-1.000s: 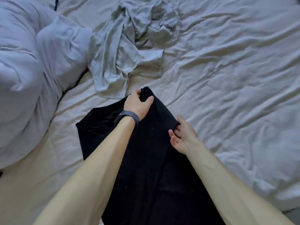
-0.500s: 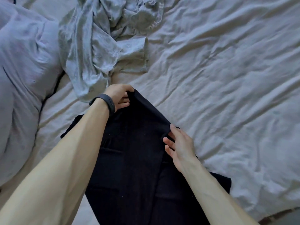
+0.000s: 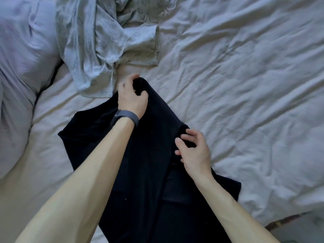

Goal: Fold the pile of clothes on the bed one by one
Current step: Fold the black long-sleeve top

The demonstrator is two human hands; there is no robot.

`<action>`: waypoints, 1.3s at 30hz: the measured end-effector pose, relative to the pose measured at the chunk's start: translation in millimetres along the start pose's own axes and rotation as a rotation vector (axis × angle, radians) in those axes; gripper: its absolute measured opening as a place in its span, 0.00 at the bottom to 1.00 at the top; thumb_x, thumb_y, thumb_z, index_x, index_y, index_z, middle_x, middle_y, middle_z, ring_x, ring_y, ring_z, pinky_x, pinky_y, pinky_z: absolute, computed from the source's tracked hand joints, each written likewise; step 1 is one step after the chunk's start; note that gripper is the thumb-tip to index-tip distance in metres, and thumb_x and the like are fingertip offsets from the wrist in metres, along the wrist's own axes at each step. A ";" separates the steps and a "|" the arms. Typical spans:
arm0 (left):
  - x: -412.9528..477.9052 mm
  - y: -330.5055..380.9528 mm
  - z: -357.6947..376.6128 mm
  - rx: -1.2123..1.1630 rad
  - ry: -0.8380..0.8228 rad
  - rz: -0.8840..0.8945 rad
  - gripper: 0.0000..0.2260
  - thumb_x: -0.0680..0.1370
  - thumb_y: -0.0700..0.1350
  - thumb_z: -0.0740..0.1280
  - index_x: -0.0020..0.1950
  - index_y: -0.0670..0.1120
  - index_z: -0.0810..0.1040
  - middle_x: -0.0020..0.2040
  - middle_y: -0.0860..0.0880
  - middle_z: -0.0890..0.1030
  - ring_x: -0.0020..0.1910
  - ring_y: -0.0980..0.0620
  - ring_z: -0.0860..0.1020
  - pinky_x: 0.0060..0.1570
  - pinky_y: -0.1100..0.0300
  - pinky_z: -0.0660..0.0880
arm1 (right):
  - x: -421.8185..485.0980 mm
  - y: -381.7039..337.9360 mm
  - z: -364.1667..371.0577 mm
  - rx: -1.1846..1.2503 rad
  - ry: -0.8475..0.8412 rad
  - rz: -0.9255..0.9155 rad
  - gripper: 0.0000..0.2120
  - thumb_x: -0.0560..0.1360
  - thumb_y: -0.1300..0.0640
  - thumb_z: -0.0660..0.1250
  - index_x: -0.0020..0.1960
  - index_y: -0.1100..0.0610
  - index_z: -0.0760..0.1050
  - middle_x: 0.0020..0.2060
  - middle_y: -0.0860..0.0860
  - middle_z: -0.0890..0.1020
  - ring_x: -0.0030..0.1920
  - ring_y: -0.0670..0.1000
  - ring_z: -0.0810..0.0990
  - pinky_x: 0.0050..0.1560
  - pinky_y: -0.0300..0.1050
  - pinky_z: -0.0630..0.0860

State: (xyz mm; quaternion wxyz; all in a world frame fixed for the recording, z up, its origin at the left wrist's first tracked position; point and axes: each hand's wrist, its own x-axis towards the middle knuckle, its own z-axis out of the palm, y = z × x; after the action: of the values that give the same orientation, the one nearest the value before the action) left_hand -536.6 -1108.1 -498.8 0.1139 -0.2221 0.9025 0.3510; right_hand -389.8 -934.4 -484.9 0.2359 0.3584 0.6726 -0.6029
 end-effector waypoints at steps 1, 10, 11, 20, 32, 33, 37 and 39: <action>-20.1 -6.3 2.1 0.062 0.056 0.082 0.21 0.77 0.43 0.67 0.69 0.53 0.72 0.66 0.49 0.71 0.59 0.50 0.74 0.58 0.58 0.72 | -7.6 8.1 -13.9 -0.140 0.031 -0.079 0.16 0.77 0.50 0.72 0.63 0.45 0.73 0.53 0.39 0.81 0.39 0.45 0.84 0.45 0.37 0.78; -276.3 -85.7 45.9 0.162 -0.027 0.058 0.14 0.73 0.43 0.74 0.58 0.48 0.78 0.59 0.52 0.75 0.56 0.52 0.74 0.56 0.57 0.69 | -81.2 85.2 -128.0 -0.636 0.266 0.105 0.31 0.74 0.43 0.73 0.70 0.53 0.66 0.62 0.48 0.73 0.62 0.52 0.74 0.61 0.54 0.74; -297.5 -88.8 48.6 0.125 -0.039 -0.020 0.12 0.74 0.44 0.74 0.55 0.50 0.78 0.56 0.54 0.76 0.53 0.53 0.74 0.54 0.58 0.71 | -85.3 88.4 -129.7 -0.604 0.243 0.143 0.30 0.74 0.42 0.73 0.69 0.52 0.66 0.60 0.47 0.74 0.59 0.51 0.77 0.56 0.52 0.74; -328.9 -72.6 87.1 -0.599 -0.420 -0.885 0.12 0.77 0.57 0.70 0.47 0.48 0.78 0.44 0.54 0.84 0.43 0.54 0.84 0.48 0.53 0.81 | -85.0 95.9 -120.9 -0.323 0.259 0.125 0.19 0.73 0.42 0.74 0.57 0.51 0.74 0.48 0.46 0.81 0.52 0.49 0.81 0.60 0.52 0.78; -364.7 -54.2 93.5 -0.867 0.002 -0.812 0.13 0.71 0.55 0.66 0.43 0.46 0.71 0.42 0.49 0.82 0.43 0.43 0.83 0.51 0.45 0.79 | -99.3 79.4 -117.8 0.076 0.048 0.083 0.04 0.81 0.58 0.67 0.48 0.51 0.74 0.47 0.50 0.82 0.43 0.49 0.81 0.36 0.41 0.79; -371.7 -57.1 93.8 -0.918 0.014 -0.810 0.12 0.73 0.54 0.66 0.45 0.47 0.71 0.43 0.49 0.82 0.43 0.43 0.84 0.51 0.44 0.80 | -103.3 82.1 -119.9 0.086 0.040 0.081 0.04 0.81 0.59 0.67 0.48 0.52 0.74 0.46 0.49 0.82 0.41 0.48 0.80 0.35 0.41 0.78; -387.6 -62.1 93.0 -0.963 0.003 -0.873 0.06 0.81 0.47 0.64 0.51 0.46 0.72 0.41 0.48 0.82 0.36 0.50 0.82 0.41 0.54 0.78 | -112.1 108.5 -128.2 0.065 0.071 0.181 0.05 0.81 0.59 0.67 0.49 0.52 0.73 0.49 0.52 0.81 0.45 0.52 0.81 0.32 0.39 0.78; -389.5 -65.0 98.0 -1.055 -0.174 -0.936 0.10 0.82 0.51 0.65 0.58 0.47 0.74 0.52 0.48 0.82 0.46 0.51 0.82 0.45 0.56 0.77 | -113.0 122.5 -130.7 0.029 0.094 0.208 0.03 0.81 0.59 0.68 0.51 0.53 0.74 0.53 0.53 0.81 0.49 0.54 0.83 0.33 0.41 0.80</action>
State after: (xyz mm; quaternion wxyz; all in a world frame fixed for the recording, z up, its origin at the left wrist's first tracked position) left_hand -159.5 -958.5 -467.1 0.2017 -0.5832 0.4096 0.6719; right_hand -209.5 -826.6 -457.7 0.2603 0.4574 0.6332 -0.5675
